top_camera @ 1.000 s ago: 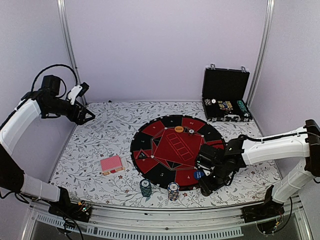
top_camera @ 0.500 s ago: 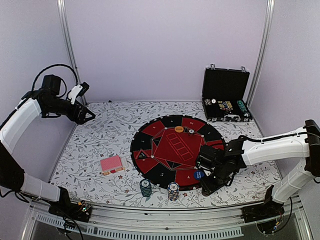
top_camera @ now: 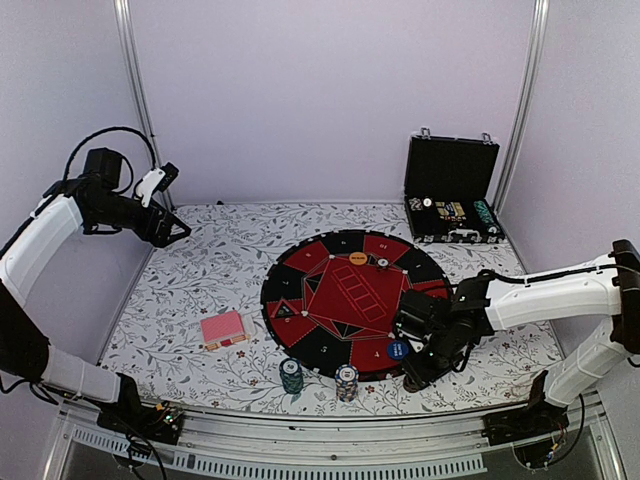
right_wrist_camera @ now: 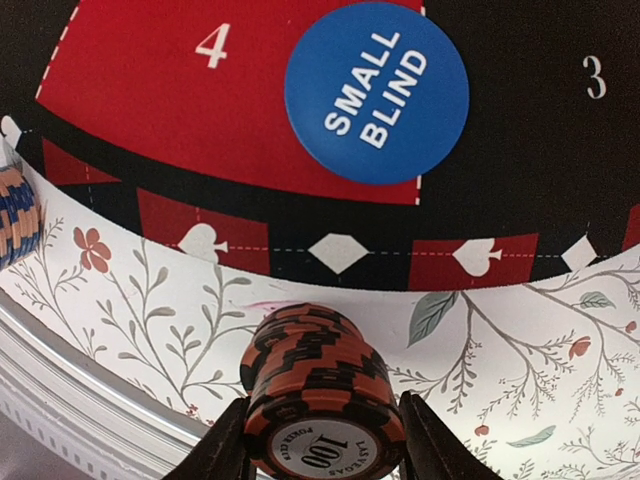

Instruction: Distribute texas hold em gaming equipment

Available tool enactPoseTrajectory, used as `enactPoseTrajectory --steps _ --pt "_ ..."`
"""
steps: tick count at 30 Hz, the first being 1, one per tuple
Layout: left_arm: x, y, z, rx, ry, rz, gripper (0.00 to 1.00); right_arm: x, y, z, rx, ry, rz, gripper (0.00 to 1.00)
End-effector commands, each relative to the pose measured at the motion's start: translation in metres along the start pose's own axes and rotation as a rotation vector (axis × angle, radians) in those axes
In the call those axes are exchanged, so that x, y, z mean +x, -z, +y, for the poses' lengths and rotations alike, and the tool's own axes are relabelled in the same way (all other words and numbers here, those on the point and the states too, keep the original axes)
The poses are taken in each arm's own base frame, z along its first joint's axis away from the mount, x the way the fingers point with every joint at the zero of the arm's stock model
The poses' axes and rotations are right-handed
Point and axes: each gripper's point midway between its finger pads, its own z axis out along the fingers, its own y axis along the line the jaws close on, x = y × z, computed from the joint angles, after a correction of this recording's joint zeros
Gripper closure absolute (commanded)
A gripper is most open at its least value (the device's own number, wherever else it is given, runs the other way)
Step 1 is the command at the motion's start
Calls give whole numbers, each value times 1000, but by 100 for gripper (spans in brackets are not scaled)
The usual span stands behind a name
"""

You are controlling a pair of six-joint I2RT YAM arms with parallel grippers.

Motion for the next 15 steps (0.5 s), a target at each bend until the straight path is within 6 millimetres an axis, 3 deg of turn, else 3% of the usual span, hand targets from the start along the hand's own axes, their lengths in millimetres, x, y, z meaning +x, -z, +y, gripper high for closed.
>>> enactPoseTrajectory --steps 1,15 --pt "-2 2 -6 17 -6 -7 0 -8 12 4 -13 0 -42 50" --pt "-5 1 -5 19 -3 -9 0 -9 9 6 -22 3 -44 60"
